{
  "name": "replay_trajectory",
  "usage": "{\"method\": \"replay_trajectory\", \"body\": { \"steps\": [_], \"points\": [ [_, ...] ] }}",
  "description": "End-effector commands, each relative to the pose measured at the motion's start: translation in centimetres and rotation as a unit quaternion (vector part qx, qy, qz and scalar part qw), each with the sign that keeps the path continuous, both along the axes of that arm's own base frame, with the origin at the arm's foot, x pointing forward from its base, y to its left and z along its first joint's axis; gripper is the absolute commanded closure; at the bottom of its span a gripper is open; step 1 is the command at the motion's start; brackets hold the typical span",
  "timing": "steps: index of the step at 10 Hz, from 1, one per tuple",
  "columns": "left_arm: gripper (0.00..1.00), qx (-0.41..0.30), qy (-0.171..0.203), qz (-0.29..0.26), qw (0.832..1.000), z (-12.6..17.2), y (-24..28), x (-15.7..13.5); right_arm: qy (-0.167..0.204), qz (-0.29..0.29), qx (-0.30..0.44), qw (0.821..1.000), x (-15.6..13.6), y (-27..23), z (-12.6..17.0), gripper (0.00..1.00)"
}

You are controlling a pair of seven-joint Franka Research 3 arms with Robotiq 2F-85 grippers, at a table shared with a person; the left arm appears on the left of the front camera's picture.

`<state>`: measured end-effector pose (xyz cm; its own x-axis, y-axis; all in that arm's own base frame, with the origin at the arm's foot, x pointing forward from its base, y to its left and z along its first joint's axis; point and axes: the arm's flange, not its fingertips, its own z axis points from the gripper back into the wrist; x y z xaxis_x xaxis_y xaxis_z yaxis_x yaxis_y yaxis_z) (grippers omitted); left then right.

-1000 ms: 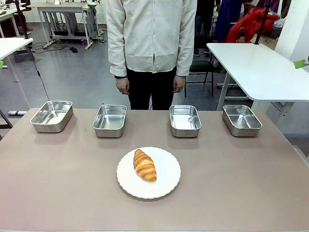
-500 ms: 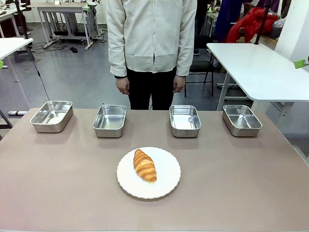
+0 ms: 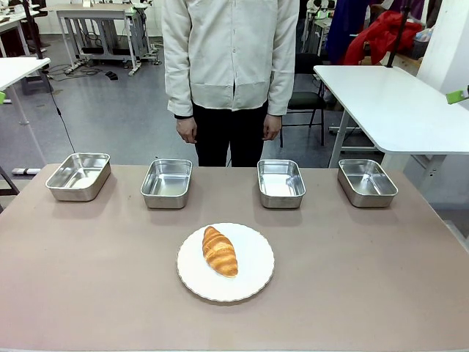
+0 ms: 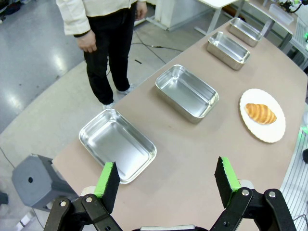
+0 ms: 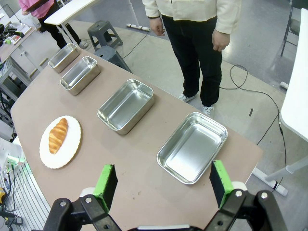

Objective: Place the bread in the container.
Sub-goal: Place the Butter Roll into the Airtight Container indicated by the human.

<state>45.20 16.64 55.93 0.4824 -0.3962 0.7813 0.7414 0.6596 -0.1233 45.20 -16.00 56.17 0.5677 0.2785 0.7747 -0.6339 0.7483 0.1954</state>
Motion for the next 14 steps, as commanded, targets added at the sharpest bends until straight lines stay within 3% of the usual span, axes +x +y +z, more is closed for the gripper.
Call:
{"method": "replay_trajectory", "body": {
  "steps": [1,14],
  "points": [
    [0.00,-0.001,-0.002,-0.002,1.000,0.08,-0.03,0.01,-0.006,0.003,0.005,1.000,0.13,0.05,0.04,0.00],
    [0.00,-0.001,-0.002,-0.002,1.000,0.08,-0.03,0.01,-0.006,0.003,0.005,1.000,0.13,0.05,0.04,0.00]
  ]
}}
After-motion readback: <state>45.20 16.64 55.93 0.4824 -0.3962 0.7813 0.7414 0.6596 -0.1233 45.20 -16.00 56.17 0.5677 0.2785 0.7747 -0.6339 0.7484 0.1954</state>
